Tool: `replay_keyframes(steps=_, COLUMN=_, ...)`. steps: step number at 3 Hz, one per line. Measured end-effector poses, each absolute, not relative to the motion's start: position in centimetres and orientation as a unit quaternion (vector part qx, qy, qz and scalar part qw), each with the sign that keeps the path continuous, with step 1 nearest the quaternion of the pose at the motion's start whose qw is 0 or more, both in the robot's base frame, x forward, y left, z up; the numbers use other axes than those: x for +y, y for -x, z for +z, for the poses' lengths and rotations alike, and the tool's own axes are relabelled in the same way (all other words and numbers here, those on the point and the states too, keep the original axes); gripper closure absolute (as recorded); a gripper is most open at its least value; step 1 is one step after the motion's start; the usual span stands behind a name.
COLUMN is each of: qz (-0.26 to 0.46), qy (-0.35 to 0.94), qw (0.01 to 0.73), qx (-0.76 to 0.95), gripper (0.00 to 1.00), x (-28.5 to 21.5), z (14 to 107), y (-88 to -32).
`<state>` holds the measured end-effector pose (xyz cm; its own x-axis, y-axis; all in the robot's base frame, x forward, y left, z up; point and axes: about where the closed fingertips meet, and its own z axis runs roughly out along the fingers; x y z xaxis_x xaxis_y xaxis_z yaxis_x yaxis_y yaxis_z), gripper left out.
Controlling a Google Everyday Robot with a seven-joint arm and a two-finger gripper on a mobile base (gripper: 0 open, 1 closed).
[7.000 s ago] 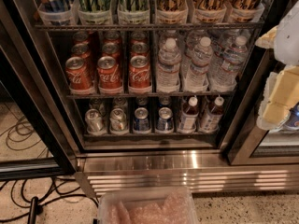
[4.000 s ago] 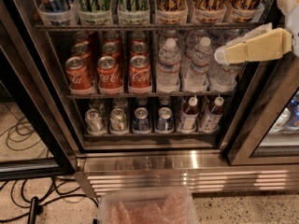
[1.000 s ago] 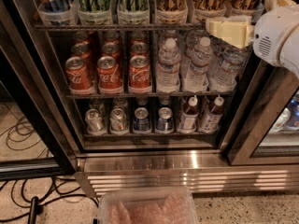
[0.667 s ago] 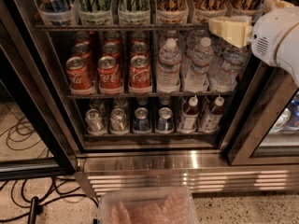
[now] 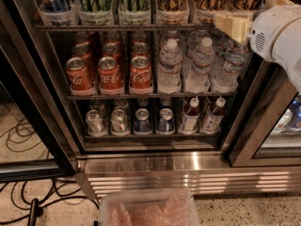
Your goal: Pick orange can from top shelf of fridge
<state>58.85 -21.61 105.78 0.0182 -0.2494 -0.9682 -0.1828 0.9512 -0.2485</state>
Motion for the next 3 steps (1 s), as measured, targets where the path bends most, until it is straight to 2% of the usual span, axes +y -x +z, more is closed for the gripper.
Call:
replay_keyframes(steps=1, qz=-0.040, qy=0.135, qw=0.704, qx=0.696, gripper=0.41, x=-22.9, z=106.1, y=-60.1)
replay_keyframes(steps=3, qz=-0.061, qy=0.113, qw=0.716, qx=0.686, gripper=0.38, x=-24.3, z=107.1, y=-62.1)
